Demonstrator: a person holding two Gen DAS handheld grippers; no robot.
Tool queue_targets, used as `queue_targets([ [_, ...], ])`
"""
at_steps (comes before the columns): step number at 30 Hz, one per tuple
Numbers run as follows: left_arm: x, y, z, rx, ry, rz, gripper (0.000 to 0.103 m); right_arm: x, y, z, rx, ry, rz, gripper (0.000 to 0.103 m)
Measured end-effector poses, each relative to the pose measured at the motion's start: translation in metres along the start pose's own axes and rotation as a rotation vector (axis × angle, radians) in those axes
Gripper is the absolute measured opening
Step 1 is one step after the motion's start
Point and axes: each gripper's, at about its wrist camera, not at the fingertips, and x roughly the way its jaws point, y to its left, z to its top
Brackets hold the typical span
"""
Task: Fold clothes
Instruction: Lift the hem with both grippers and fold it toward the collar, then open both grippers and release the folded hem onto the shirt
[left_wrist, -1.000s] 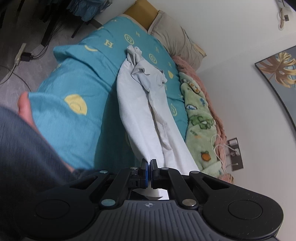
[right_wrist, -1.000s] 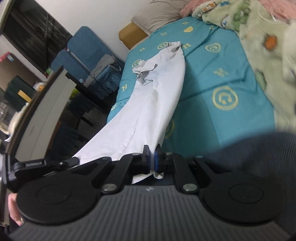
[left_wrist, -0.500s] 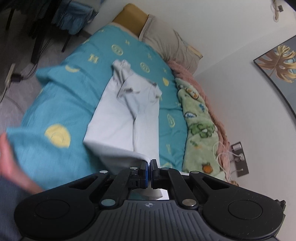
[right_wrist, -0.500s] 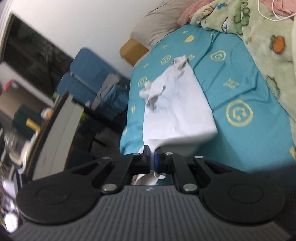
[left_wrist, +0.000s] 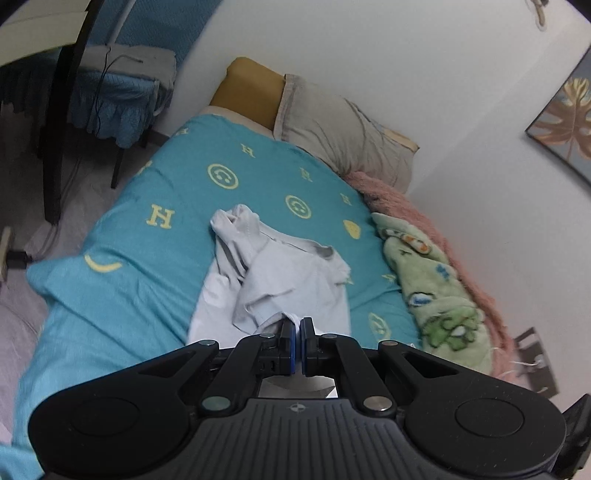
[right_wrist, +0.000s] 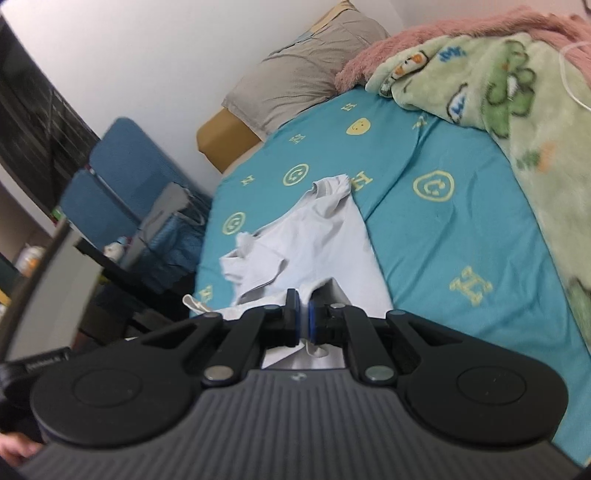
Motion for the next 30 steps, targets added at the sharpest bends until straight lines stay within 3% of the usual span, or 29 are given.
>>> queue_targets([
  [12,0.131,0.043,-0.001,0.085,0.047,0.155,0.003,0.132,-0.015,-0.015,-0.205,0.058,-0.083,0.009],
  [16,0.156,0.055,-0.014,0.123,0.086,0.180,0.004,0.151,-0.020,-0.025,-0.239,0.095,-0.113,0.011],
  [20,0.156,0.052,-0.017,0.168,0.085,0.189,0.009,0.149,-0.020,-0.021,-0.201,0.113,-0.114,0.013],
  [21,0.152,0.050,-0.018,0.176,0.080,0.187,0.021,0.147,-0.019,-0.020,-0.191,0.112,-0.112,0.019],
  [22,0.148,0.047,-0.019,0.183,0.073,0.187,0.042,0.143,-0.019,-0.019,-0.184,0.107,-0.109,0.036],
  [23,0.142,0.044,-0.020,0.192,0.065,0.190,0.053,0.138,-0.019,-0.018,-0.174,0.096,-0.104,0.050],
  [24,0.135,0.040,-0.021,0.202,0.052,0.196,0.060,0.131,-0.019,-0.018,-0.161,0.076,-0.099,0.074],
  [25,0.128,0.037,-0.023,0.213,0.039,0.202,0.063,0.122,-0.018,-0.019,-0.151,0.054,-0.098,0.082],
  [30,0.090,0.023,-0.031,0.252,0.014,0.208,0.081,0.079,-0.007,-0.024,-0.156,-0.001,-0.069,0.080],
])
